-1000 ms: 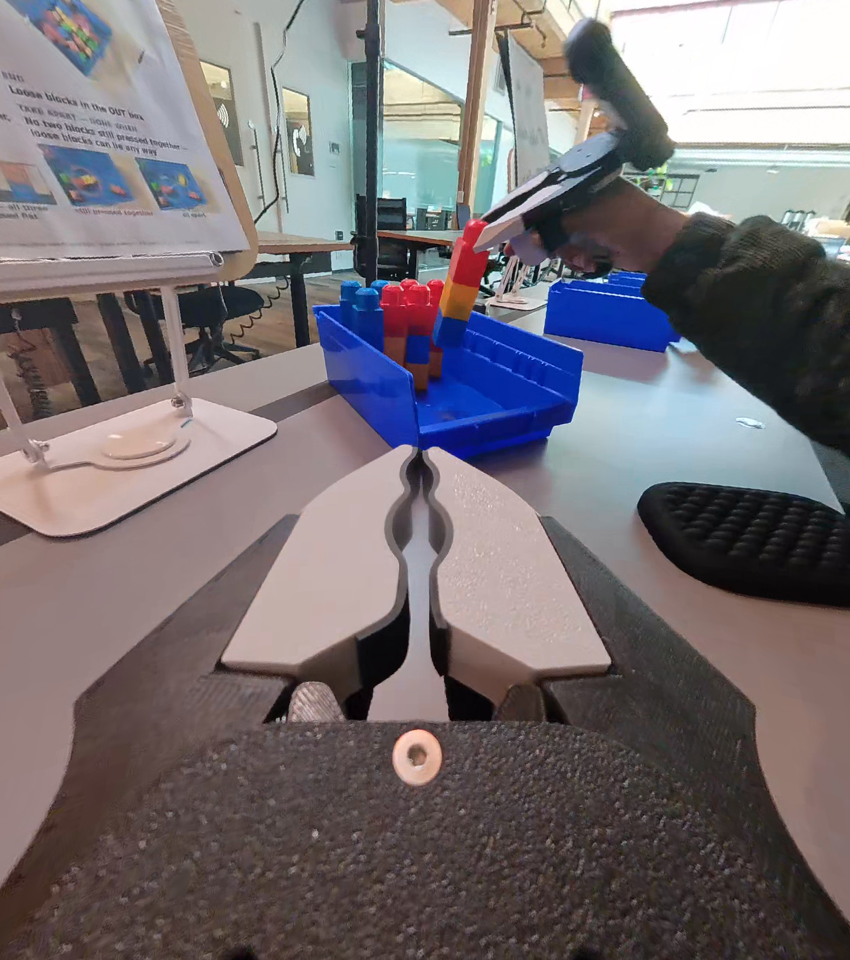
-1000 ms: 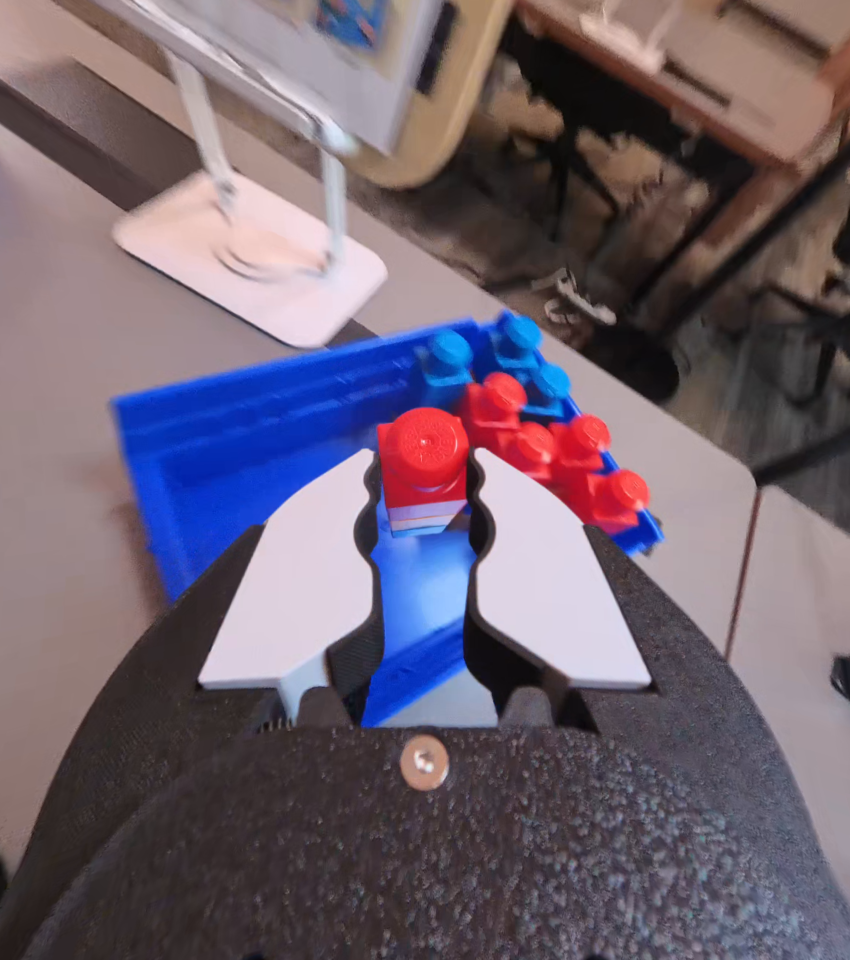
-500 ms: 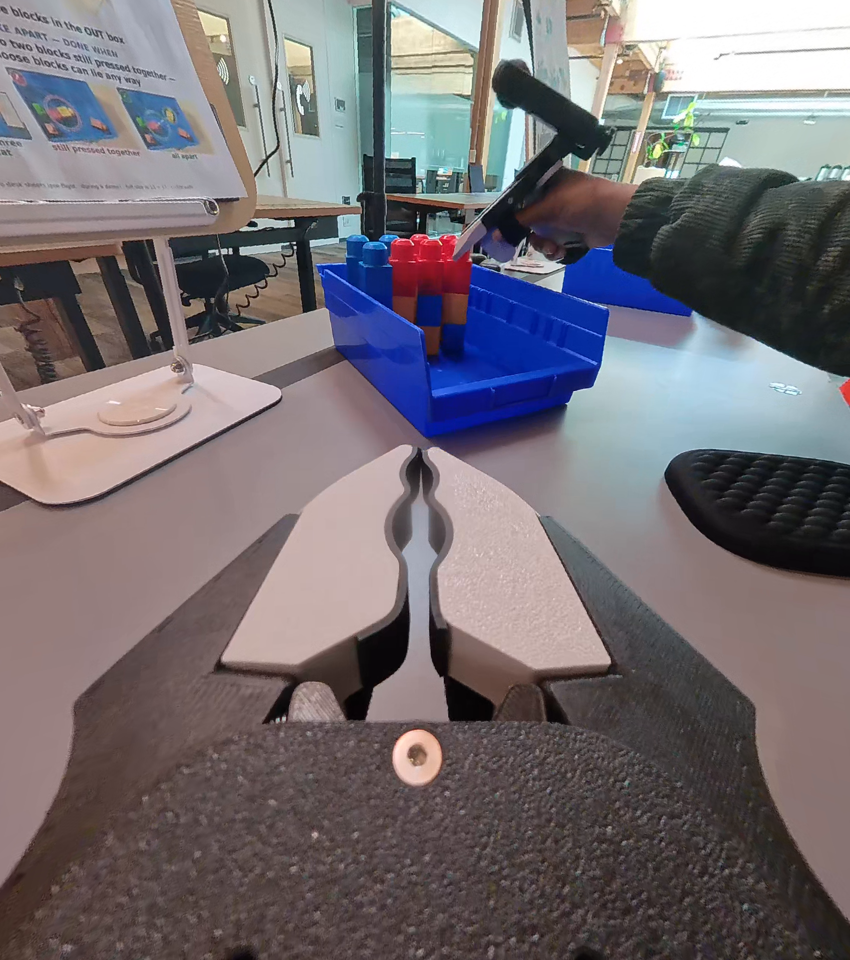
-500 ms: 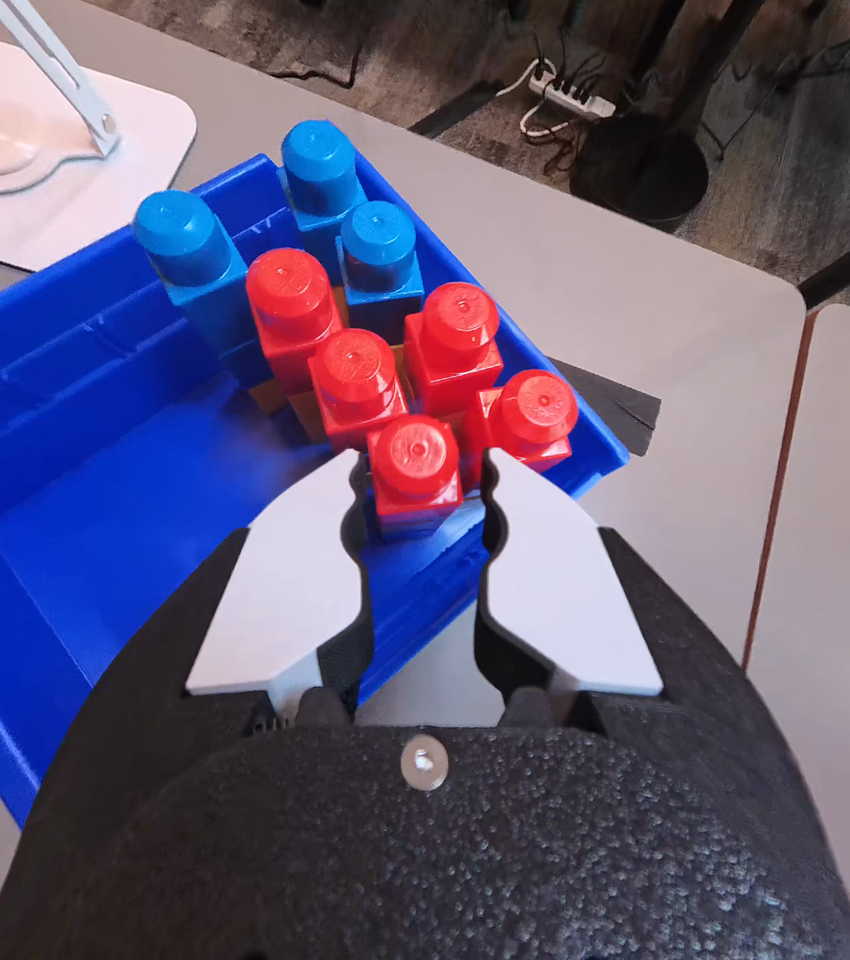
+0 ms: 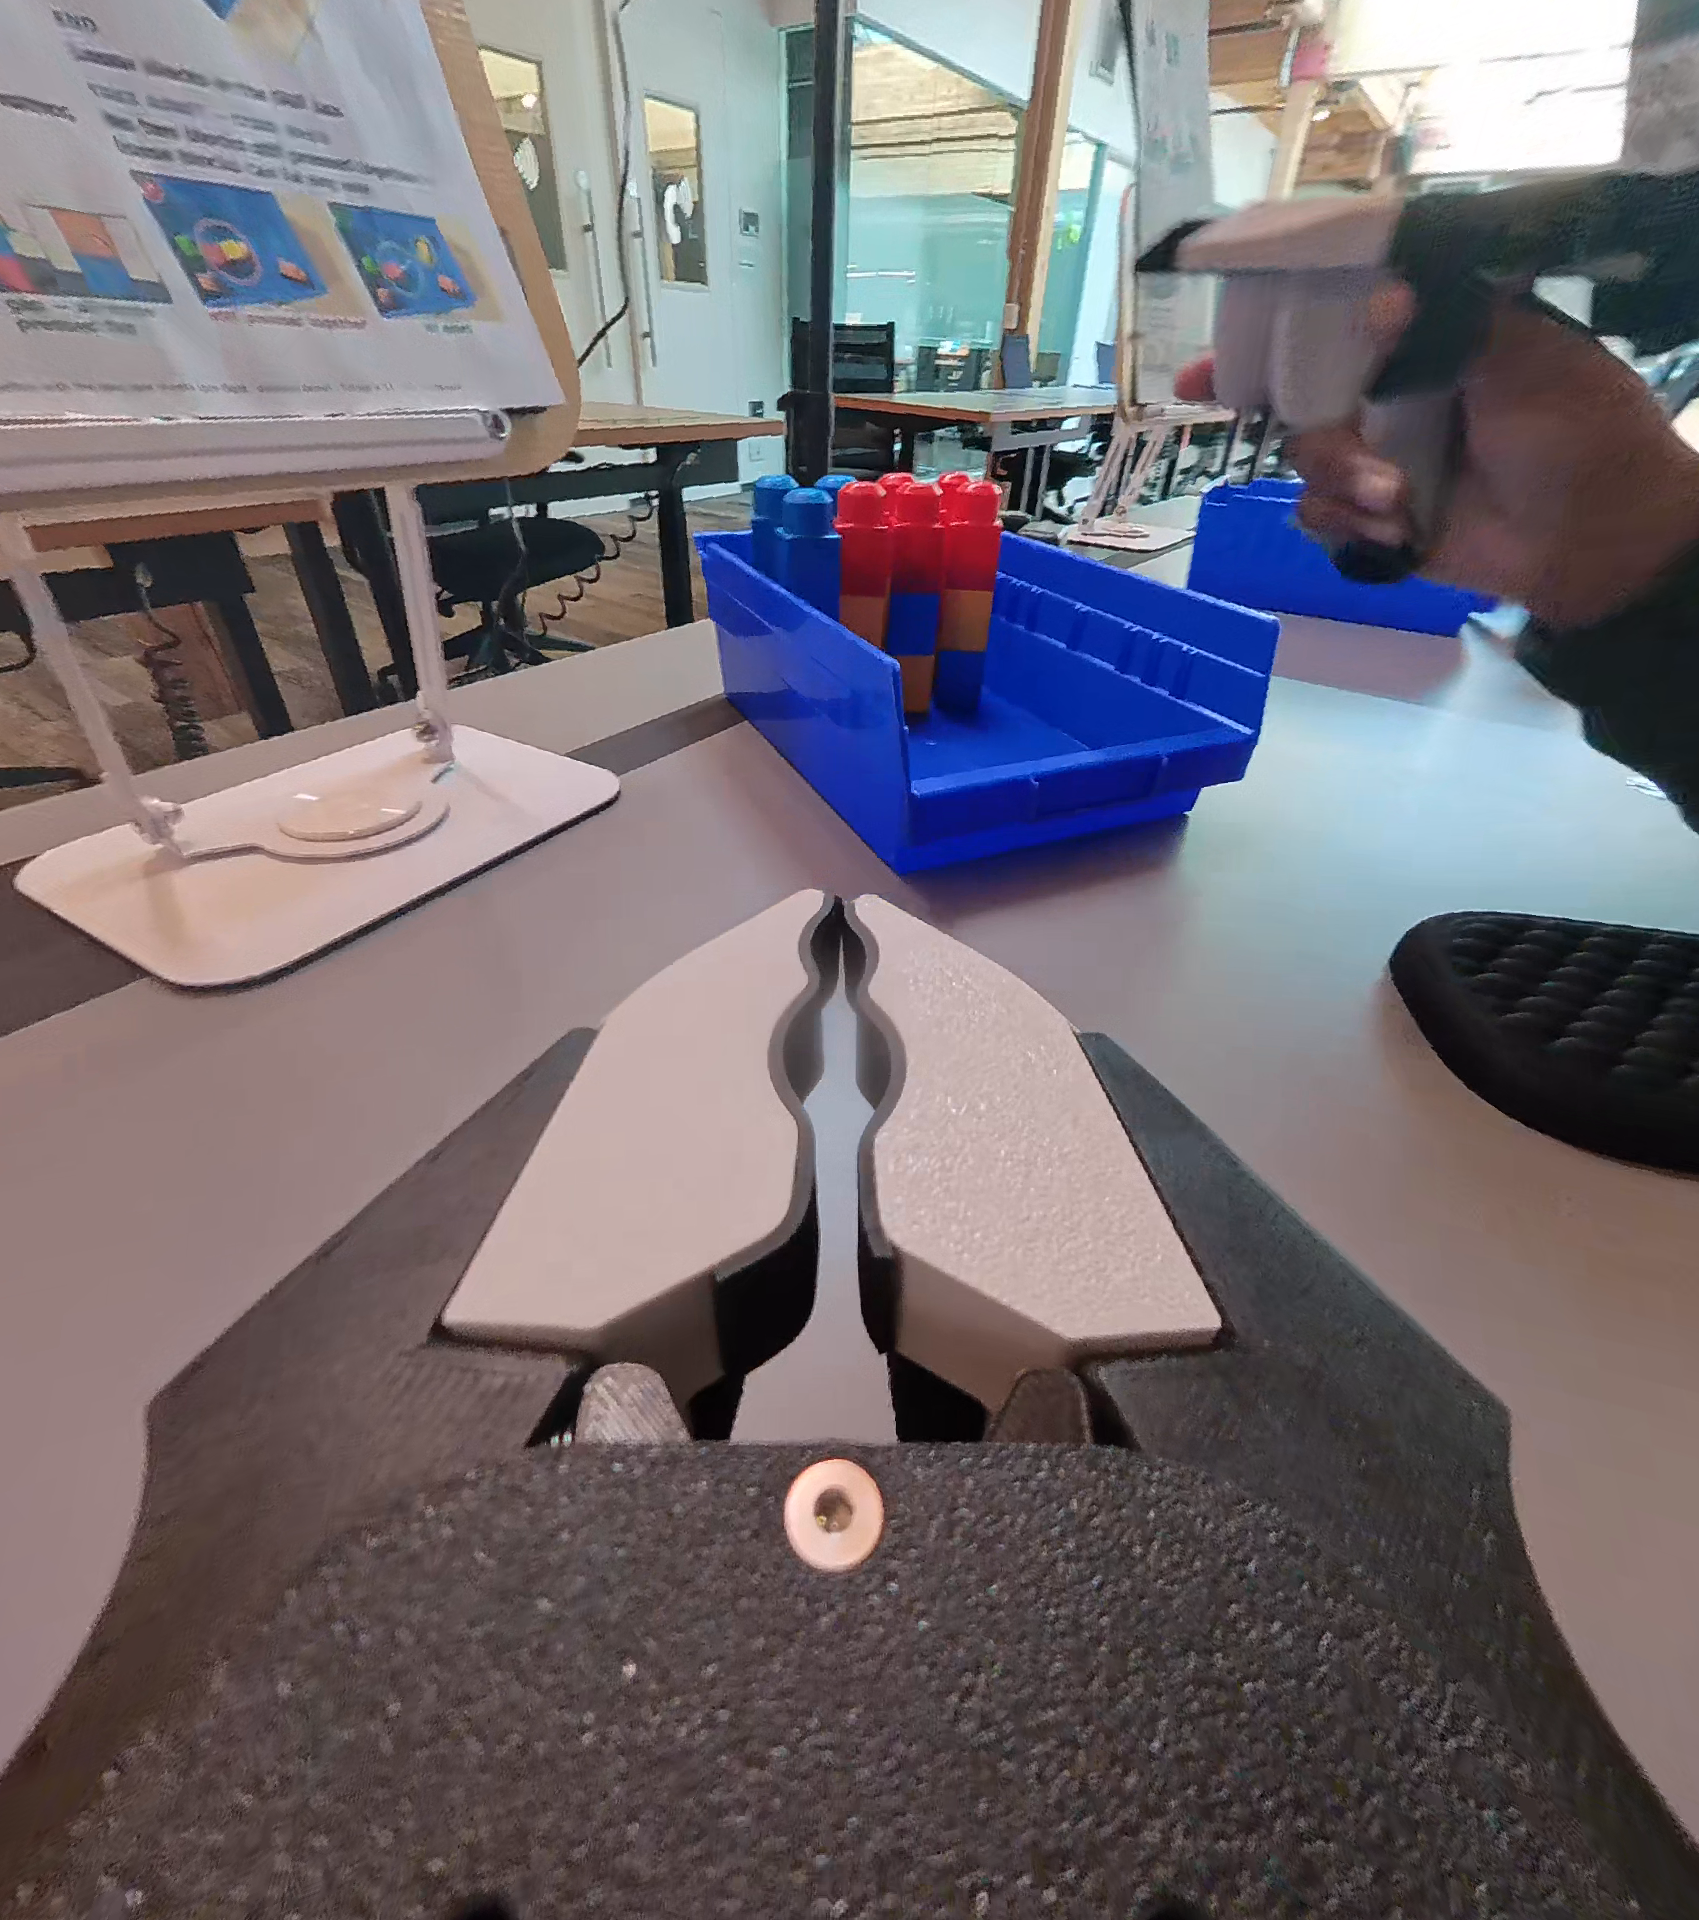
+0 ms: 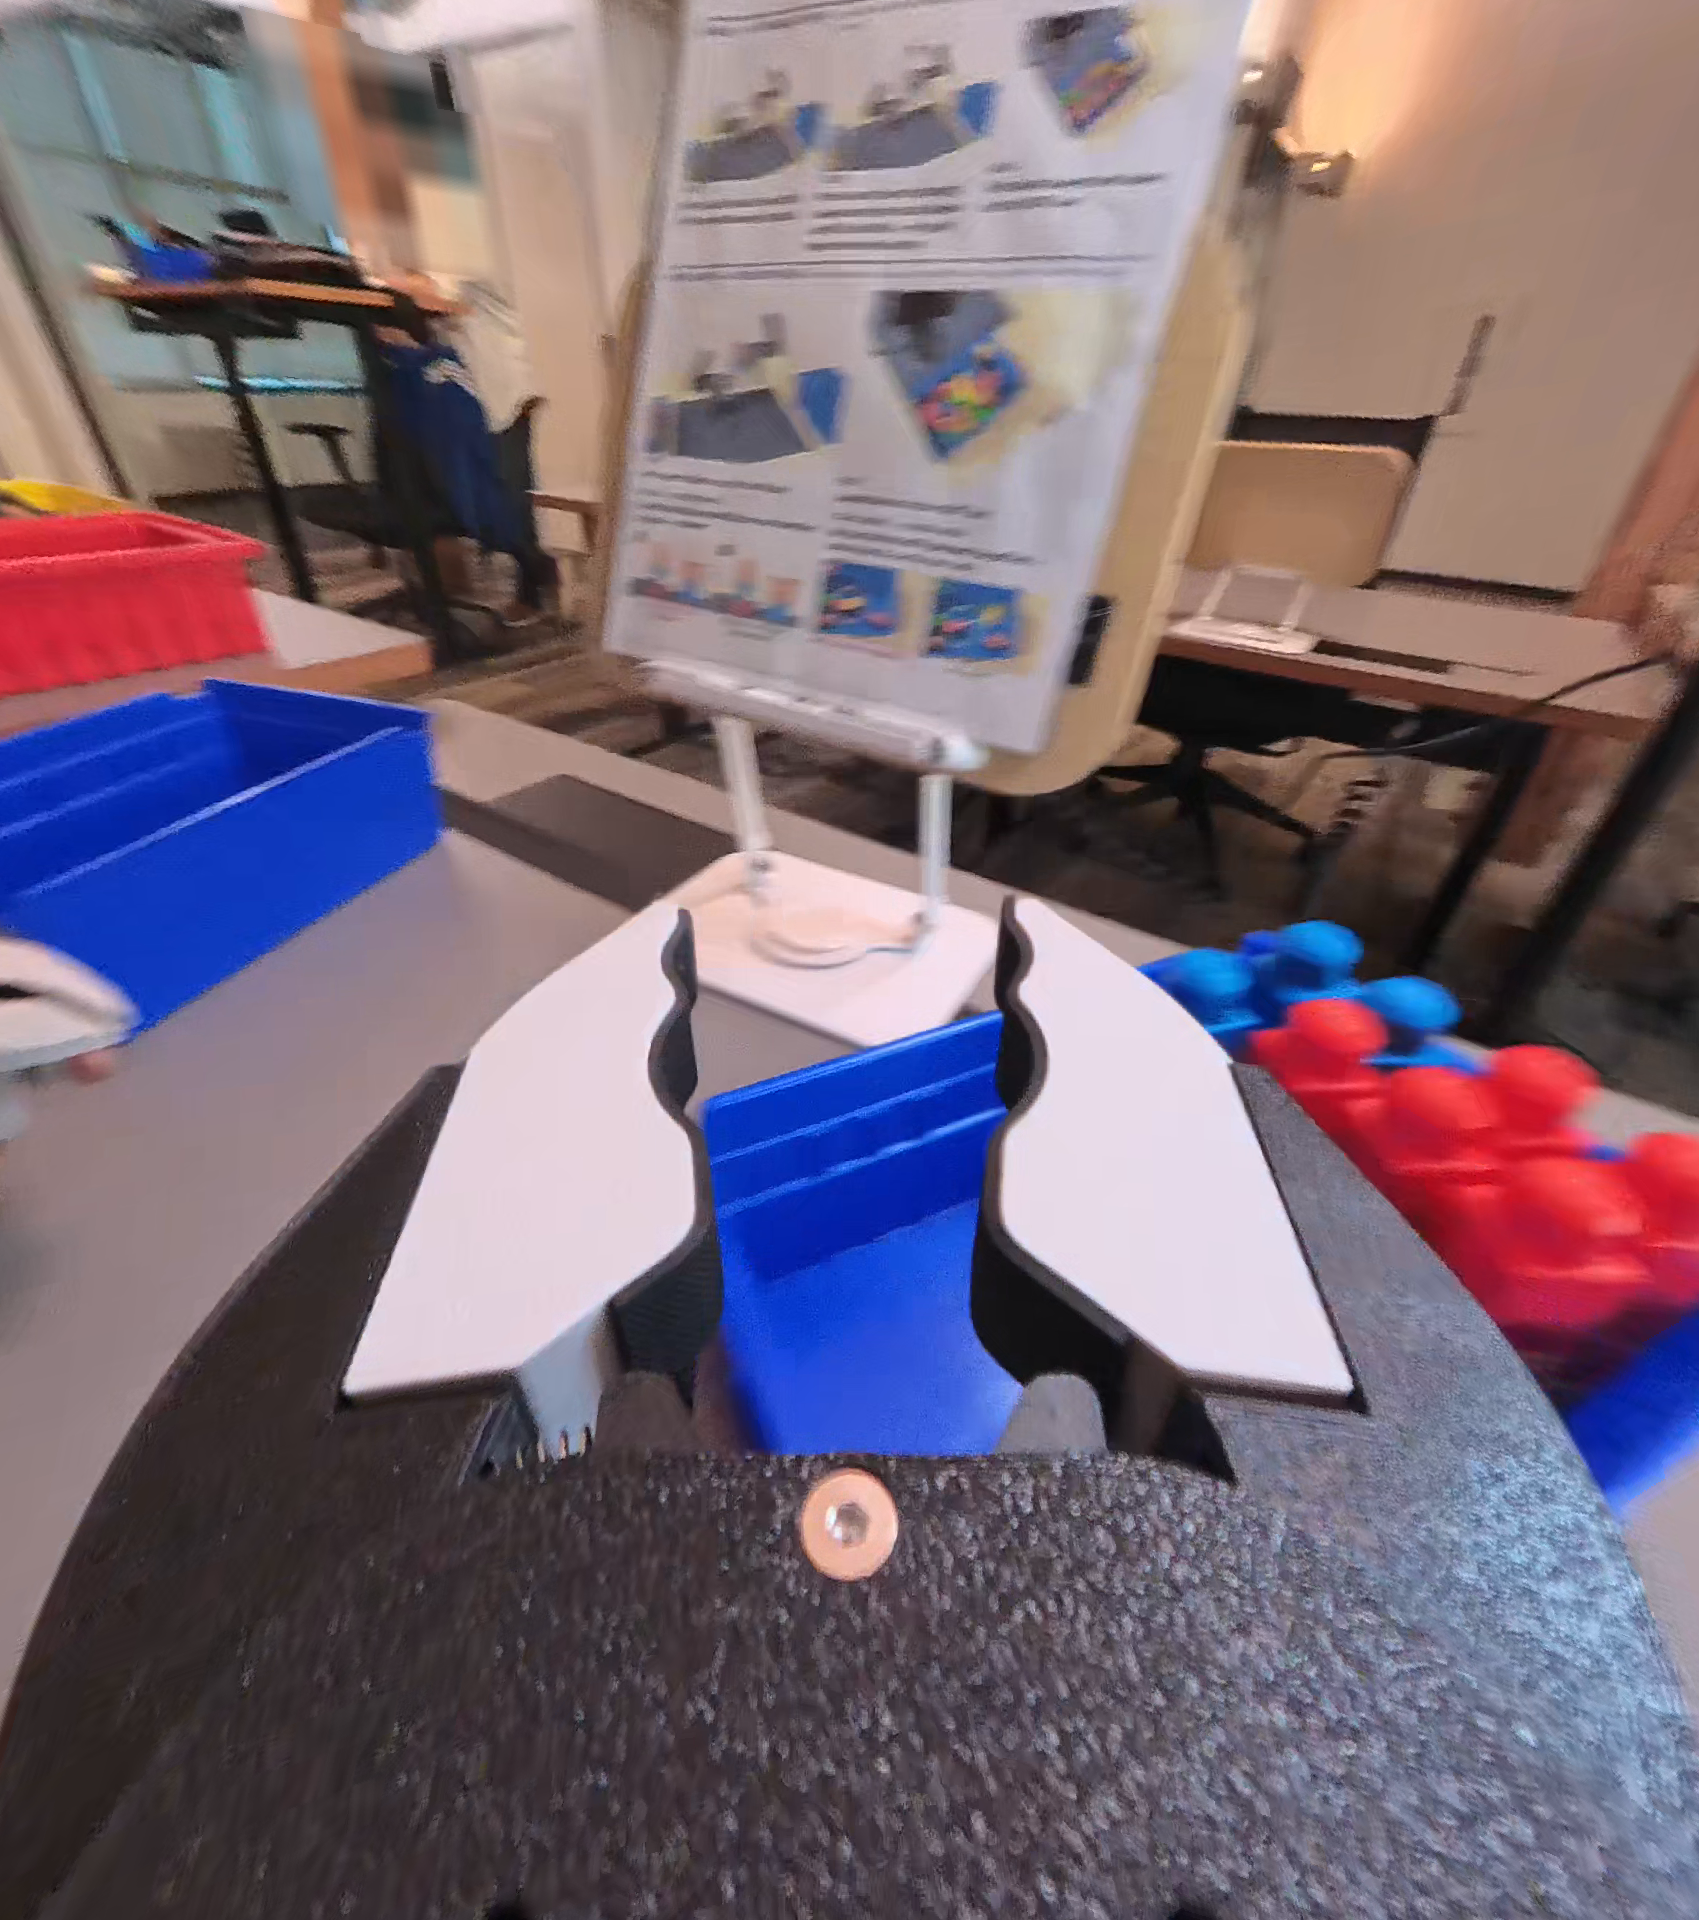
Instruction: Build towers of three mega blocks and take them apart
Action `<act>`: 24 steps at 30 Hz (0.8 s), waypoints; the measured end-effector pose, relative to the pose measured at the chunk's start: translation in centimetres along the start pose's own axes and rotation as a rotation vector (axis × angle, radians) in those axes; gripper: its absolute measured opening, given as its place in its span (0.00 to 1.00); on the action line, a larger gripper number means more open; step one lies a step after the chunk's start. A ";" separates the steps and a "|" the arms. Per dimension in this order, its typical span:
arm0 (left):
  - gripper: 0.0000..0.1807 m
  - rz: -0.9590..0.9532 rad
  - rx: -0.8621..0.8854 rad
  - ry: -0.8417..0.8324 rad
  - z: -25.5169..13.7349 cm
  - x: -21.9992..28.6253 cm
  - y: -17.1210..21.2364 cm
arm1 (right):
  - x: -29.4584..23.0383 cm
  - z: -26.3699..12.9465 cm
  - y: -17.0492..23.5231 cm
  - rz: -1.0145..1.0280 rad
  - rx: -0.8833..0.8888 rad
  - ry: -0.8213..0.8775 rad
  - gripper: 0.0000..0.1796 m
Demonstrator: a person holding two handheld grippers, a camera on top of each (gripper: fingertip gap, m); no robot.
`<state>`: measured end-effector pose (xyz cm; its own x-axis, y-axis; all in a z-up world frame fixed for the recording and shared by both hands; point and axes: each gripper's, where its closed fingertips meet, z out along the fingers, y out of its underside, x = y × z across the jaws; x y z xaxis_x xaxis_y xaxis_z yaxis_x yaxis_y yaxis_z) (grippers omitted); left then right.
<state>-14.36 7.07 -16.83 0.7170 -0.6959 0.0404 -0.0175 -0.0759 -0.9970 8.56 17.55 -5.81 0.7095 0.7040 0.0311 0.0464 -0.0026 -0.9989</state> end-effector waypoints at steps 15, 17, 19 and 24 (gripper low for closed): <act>0.13 0.322 -0.004 -1.077 -20.1 -15.9 -7.8 | -7.0 -1.7 7.6 -0.129 -0.082 0.028 0.26; 0.17 0.266 -0.093 -1.174 -23.0 -18.4 -6.1 | -6.6 -1.9 7.7 -0.109 -0.080 0.034 0.25; 0.19 0.220 -0.127 -1.233 -25.3 -19.6 -5.1 | -6.1 -2.1 7.7 -0.103 -0.078 0.045 0.25; 0.22 0.140 -0.175 -1.287 -28.3 -20.6 -4.0 | -5.8 -2.0 8.4 -0.089 -0.099 0.046 0.24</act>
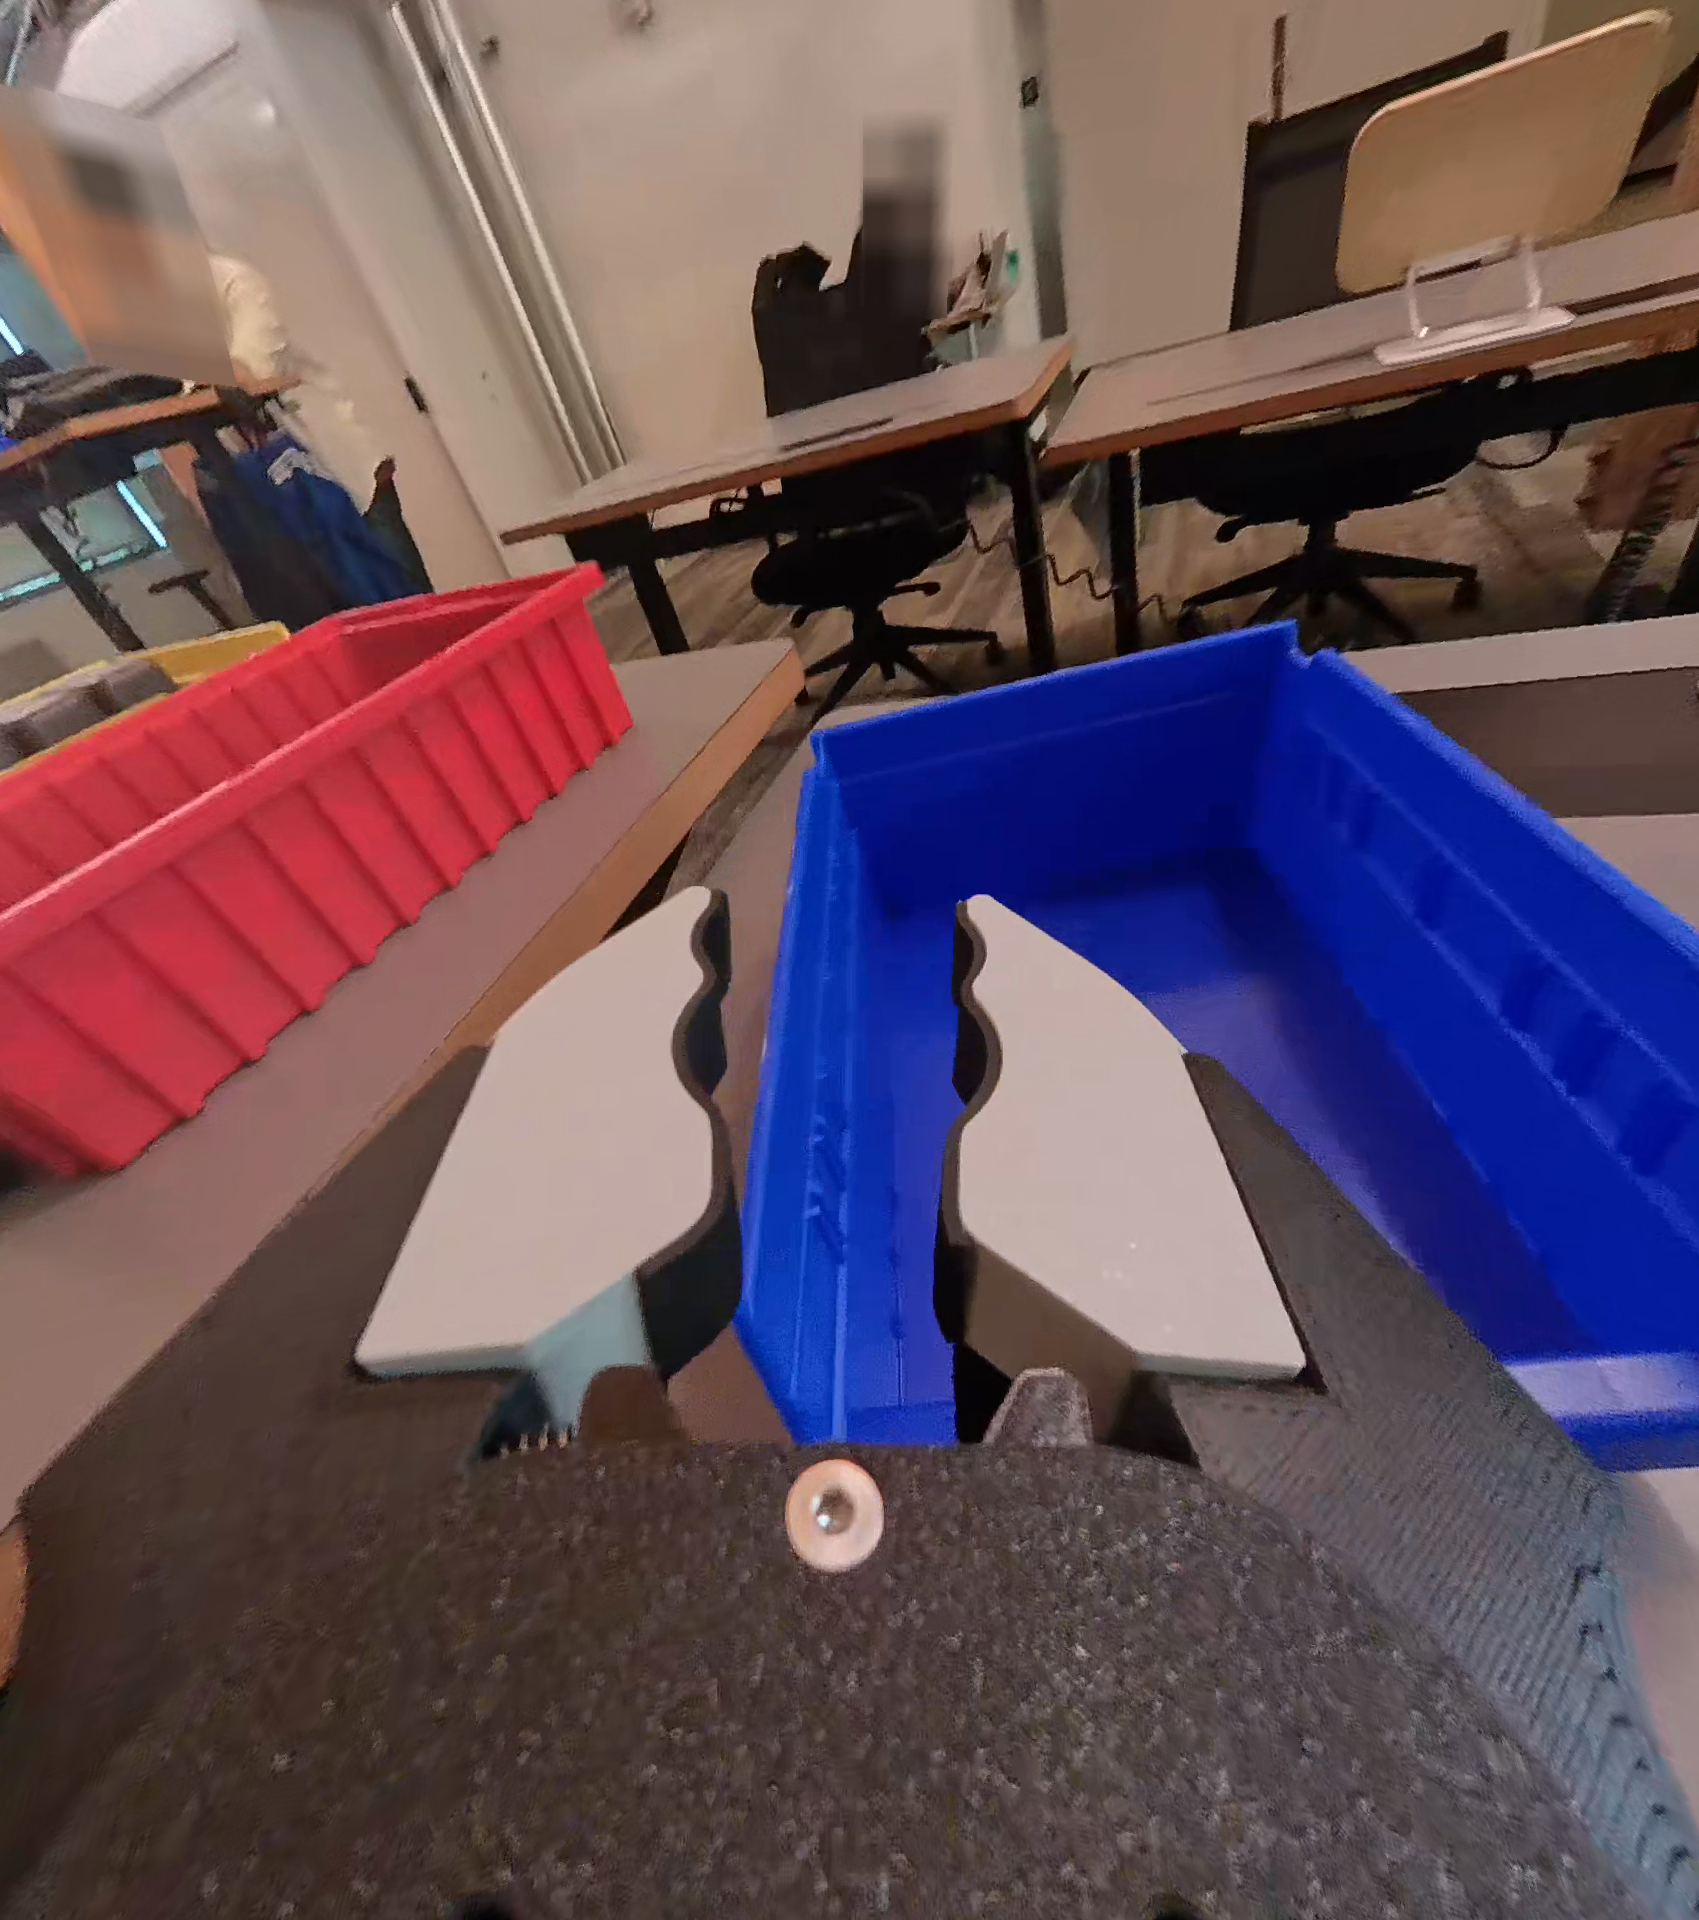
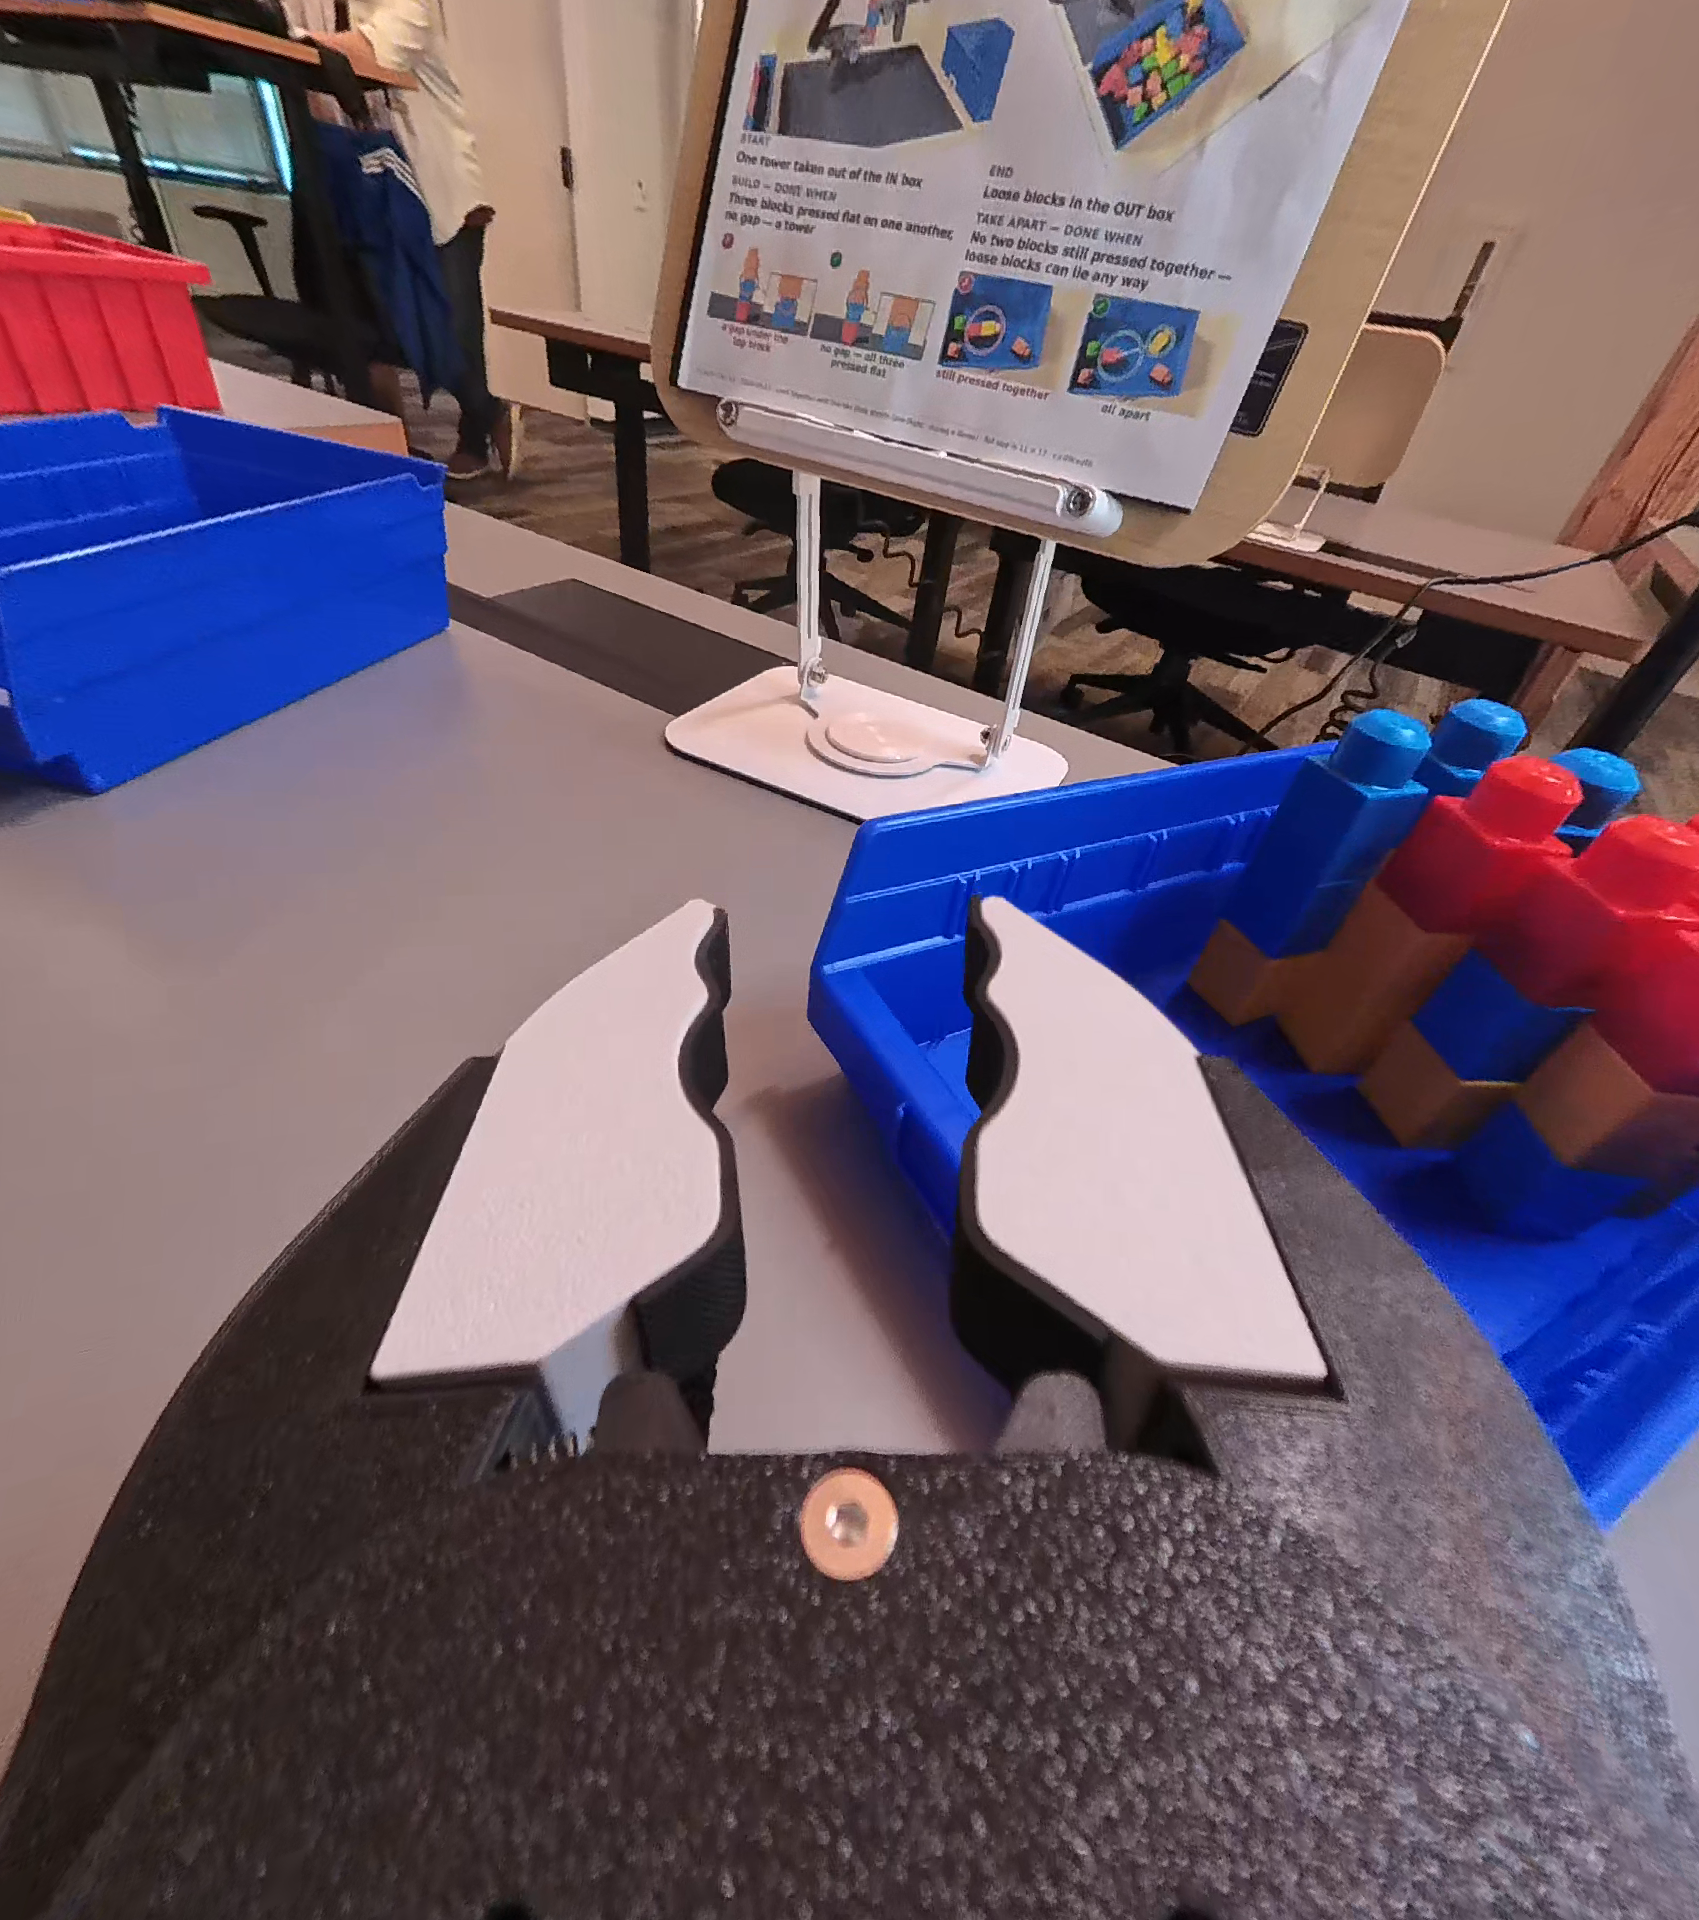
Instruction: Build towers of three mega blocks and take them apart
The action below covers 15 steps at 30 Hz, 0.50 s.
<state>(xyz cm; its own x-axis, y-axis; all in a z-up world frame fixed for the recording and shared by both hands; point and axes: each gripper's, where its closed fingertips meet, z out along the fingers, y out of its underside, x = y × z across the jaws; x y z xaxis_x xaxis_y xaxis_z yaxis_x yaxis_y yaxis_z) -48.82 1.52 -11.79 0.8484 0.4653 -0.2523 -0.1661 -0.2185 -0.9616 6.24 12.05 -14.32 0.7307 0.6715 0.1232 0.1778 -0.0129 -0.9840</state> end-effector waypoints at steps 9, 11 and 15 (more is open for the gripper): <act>0.28 -0.030 -0.176 0.019 0.4 -1.7 3.5 | -0.5 0.1 0.5 0.004 -0.019 -0.025 0.23; 0.31 -0.022 -0.233 0.023 0.7 -1.7 4.6 | -0.5 0.0 0.5 0.004 -0.019 -0.027 0.23; 0.28 0.074 -0.426 0.040 1.4 -1.6 8.3 | -0.4 -0.1 0.6 0.006 -0.024 -0.031 0.23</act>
